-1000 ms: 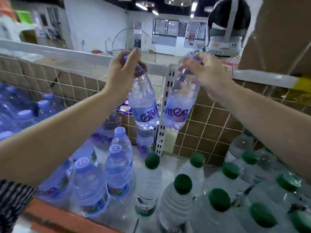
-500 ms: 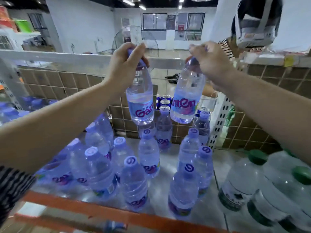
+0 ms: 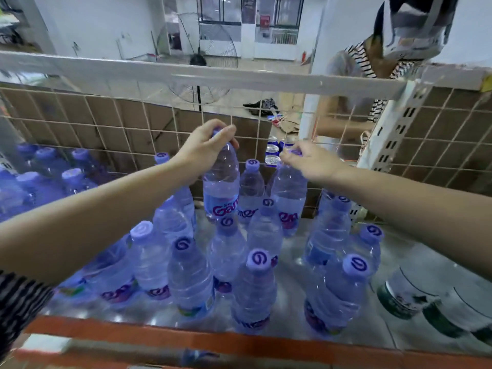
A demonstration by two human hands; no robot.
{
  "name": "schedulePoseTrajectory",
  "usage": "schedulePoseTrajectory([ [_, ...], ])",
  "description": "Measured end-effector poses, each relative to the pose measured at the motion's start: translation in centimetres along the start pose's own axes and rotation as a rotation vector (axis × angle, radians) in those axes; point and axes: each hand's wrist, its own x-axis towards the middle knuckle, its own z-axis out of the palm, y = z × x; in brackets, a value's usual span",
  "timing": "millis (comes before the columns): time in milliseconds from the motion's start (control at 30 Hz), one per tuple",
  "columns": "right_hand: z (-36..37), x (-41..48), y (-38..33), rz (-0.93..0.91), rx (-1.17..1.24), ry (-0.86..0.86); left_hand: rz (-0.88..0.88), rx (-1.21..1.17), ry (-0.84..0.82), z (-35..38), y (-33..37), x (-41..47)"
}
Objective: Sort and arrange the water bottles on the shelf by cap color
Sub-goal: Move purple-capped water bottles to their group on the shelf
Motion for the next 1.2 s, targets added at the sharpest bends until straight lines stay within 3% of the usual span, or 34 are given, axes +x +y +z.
schedulePoseTrajectory([
  [267, 1.9, -0.6, 1.5, 0.052, -0.133, -0.214, -0.156, 0.064, -0.149, 0.8, -3.5, -0.4],
  [400, 2.1, -0.4, 1.8, 0.060, -0.182, -0.214, -0.243, 0.106, -0.213, 1.0, -4.6, -0.6],
  [600, 1.7, -0.1, 1.0, 0.033, -0.005, -0.163, -0.308, 0.311, -0.297, 1.0, -5.1, -1.2],
  [800, 1.6, 0.2, 0.7, -0.010, 0.151, -0.106, -0.249, 0.471, -0.324, 0.5, -4.1, -1.7],
  [933, 0.2, -0.2, 0.2, -0.054, 0.186, -0.075, -0.129, 0.560, -0.222, 0.9, -2.4, -2.3],
  [1200, -4.3, -4.1, 0.8, -0.095, 0.189, 0.065, 0.180, 0.451, -0.186, 4.2, 2.8, -3.4],
])
